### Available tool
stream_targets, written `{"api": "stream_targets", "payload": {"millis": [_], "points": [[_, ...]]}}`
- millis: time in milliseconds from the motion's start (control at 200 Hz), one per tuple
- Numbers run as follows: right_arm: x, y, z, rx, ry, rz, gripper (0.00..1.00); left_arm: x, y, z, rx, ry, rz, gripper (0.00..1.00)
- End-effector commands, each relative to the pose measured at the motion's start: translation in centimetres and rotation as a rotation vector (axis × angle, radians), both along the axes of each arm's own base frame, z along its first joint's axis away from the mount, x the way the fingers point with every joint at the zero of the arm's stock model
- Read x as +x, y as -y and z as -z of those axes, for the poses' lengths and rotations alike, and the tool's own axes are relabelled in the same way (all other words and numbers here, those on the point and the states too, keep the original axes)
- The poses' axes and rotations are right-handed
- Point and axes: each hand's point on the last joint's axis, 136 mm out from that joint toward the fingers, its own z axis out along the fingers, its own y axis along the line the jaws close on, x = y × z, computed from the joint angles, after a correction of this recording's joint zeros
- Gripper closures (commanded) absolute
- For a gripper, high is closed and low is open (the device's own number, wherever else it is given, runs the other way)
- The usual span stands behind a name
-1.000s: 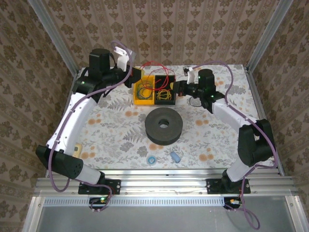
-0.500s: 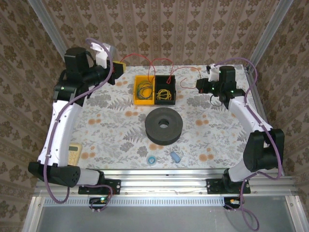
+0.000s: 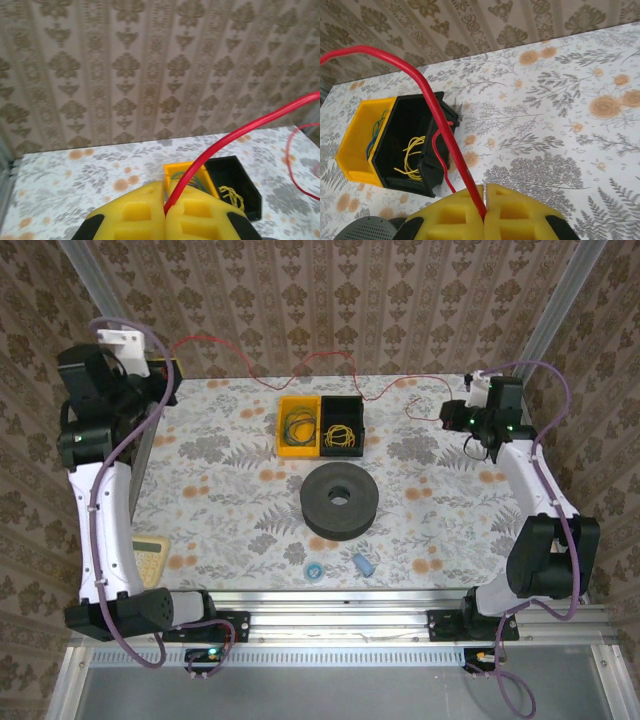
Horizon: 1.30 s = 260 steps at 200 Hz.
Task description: Wrap the cables
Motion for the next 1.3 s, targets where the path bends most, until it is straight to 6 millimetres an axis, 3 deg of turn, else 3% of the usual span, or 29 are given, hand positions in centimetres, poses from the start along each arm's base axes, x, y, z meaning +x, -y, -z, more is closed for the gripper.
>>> {"api": "stream_targets", "payload": {"millis": [0,250,585,840,1295], "points": [[-0.3,2.2,-2.1,-0.011,0.021,0.070,1.00,-0.3,-2.7,-3.3,-0.024,0.057,-0.099,1.00],[-0.3,4.6,-1.3,-0.001,-0.016,0.123,1.00,-0.8,-6.8,-7.1,0.033,0.101,-0.236,1.00],[-1.1,7.4,0.7,-0.020,-0.073,0.189,1.00,-2.7,-11.7,-10.7,0.050,0.159,-0.380,1.00],[-2.0,11.2,3.1,-0.005,-0.118,0.267,1.00,-2.2,-12.3,-12.3,0.024,0.190,-0.361,1.00],[-2.8,15.6,4.0,-0.012,-0.161,0.344,1.00,-1.4,-14.9,-13.6,0.033,0.219,-0.432,1.00]]}}
